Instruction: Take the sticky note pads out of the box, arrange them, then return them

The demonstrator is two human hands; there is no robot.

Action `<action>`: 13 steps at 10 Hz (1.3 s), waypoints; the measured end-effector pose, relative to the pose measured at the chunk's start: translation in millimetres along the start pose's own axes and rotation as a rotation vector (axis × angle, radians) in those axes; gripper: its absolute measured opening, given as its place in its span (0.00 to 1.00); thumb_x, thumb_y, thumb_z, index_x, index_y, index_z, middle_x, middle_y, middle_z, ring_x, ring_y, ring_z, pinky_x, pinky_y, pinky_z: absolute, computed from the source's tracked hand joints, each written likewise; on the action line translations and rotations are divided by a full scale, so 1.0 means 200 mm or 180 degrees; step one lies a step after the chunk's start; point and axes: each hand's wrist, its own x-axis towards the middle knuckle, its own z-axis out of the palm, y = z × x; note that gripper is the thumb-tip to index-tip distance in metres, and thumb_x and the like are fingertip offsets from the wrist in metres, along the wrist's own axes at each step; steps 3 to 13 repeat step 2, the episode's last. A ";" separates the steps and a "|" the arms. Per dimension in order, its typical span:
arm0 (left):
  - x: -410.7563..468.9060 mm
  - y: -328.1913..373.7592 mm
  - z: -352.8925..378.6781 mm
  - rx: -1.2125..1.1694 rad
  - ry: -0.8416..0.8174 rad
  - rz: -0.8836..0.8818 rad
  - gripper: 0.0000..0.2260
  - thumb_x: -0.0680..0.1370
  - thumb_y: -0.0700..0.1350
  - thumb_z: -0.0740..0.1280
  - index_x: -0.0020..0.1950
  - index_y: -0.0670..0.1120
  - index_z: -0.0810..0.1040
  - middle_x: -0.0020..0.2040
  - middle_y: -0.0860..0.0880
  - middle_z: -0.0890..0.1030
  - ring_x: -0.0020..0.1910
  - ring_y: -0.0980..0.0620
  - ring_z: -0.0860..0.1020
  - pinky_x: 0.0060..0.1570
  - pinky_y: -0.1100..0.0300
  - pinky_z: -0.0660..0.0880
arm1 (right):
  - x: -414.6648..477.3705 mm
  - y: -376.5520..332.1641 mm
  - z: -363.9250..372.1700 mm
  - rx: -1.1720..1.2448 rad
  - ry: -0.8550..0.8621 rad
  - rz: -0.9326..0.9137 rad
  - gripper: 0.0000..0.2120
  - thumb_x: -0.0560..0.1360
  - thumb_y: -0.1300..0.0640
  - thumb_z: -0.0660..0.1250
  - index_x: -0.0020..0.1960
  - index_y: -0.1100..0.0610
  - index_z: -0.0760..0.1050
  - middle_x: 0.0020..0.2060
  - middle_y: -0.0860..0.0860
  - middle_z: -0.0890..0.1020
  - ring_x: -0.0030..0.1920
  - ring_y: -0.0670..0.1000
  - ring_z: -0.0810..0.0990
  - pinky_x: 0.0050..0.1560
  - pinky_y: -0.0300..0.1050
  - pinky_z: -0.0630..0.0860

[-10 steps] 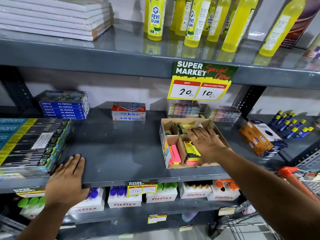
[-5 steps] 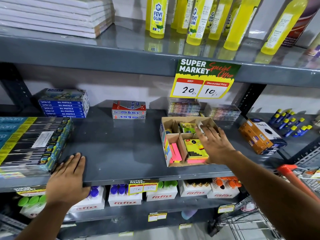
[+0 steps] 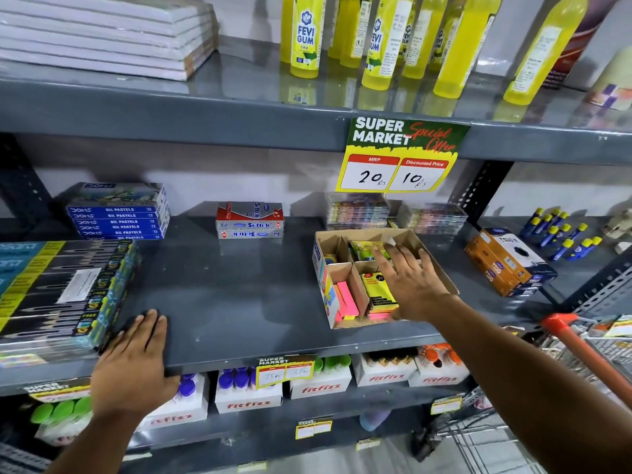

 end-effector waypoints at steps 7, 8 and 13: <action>0.01 -0.02 0.00 0.0090 -0.0054 0.0036 0.41 0.59 0.58 0.63 0.66 0.35 0.72 0.67 0.35 0.74 0.65 0.36 0.72 0.64 0.42 0.67 | -0.08 -0.03 -0.06 0.0524 0.0279 0.0135 0.70 0.58 0.36 0.79 0.75 0.53 0.27 0.77 0.61 0.48 0.76 0.61 0.46 0.72 0.67 0.49; 0.01 -0.02 0.00 0.0090 -0.0054 0.0036 0.41 0.59 0.58 0.63 0.66 0.35 0.72 0.67 0.35 0.74 0.65 0.36 0.72 0.64 0.42 0.67 | -0.08 -0.03 -0.06 0.0524 0.0279 0.0135 0.70 0.58 0.36 0.79 0.75 0.53 0.27 0.77 0.61 0.48 0.76 0.61 0.46 0.72 0.67 0.49; 0.01 -0.02 0.00 0.0090 -0.0054 0.0036 0.41 0.59 0.58 0.63 0.66 0.35 0.72 0.67 0.35 0.74 0.65 0.36 0.72 0.64 0.42 0.67 | -0.08 -0.03 -0.06 0.0524 0.0279 0.0135 0.70 0.58 0.36 0.79 0.75 0.53 0.27 0.77 0.61 0.48 0.76 0.61 0.46 0.72 0.67 0.49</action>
